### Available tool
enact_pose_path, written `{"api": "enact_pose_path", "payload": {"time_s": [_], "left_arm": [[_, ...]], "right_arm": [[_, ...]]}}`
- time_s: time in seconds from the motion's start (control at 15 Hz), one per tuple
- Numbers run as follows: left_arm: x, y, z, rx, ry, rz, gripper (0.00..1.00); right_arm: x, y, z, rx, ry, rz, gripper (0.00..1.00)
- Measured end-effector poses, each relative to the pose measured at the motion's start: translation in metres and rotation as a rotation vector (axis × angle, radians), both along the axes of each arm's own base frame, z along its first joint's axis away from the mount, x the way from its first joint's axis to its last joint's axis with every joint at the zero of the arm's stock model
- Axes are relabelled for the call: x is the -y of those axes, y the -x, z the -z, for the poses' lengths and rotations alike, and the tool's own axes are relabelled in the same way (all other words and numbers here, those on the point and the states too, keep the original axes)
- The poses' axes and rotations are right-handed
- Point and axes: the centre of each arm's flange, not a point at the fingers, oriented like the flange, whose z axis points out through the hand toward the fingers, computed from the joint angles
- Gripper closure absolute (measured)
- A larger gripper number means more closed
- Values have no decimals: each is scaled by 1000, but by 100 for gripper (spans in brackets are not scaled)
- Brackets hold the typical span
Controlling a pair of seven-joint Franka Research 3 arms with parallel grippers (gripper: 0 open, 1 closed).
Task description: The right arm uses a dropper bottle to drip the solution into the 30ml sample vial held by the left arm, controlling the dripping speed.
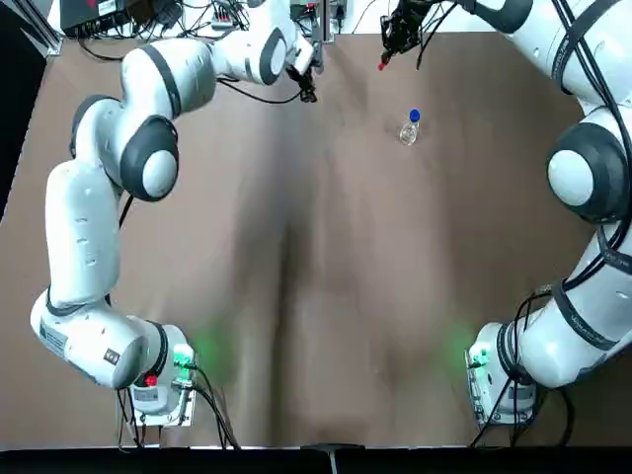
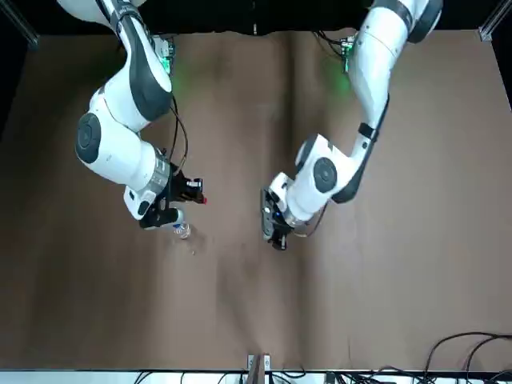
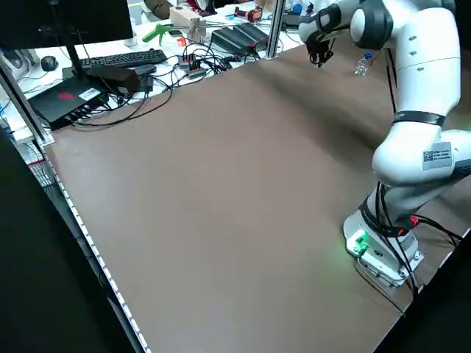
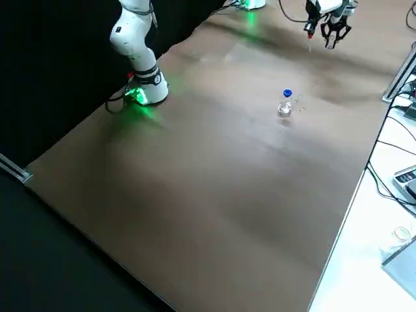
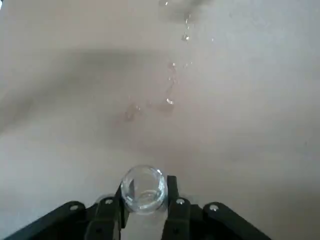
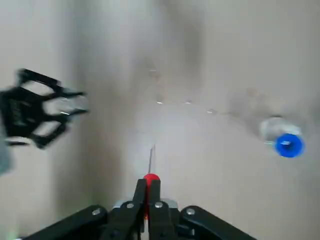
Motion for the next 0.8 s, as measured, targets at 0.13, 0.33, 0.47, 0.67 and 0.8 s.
{"api": "enact_pose_path", "payload": {"time_s": [0.13, 0.33, 0.47, 0.67, 0.8], "left_arm": [[-20, -11, 10, -19, 22, 5, 69], [-47, -25, 28, -33, 53, 37, 69], [-70, -36, 40, -42, 88, 54, 69], [-110, -50, 48, -68, 133, 98, 69], [-159, -64, 47, -85, 200, 146, 69]], "right_arm": [[16, -2, 5, -20, 70, -11, 96], [43, -6, 10, -37, 163, -11, 96], [60, -6, 13, -67, 213, -9, 96], [82, -9, 13, -88, 248, 12, 96], [97, -13, 11, -91, 257, 33, 96]]}}
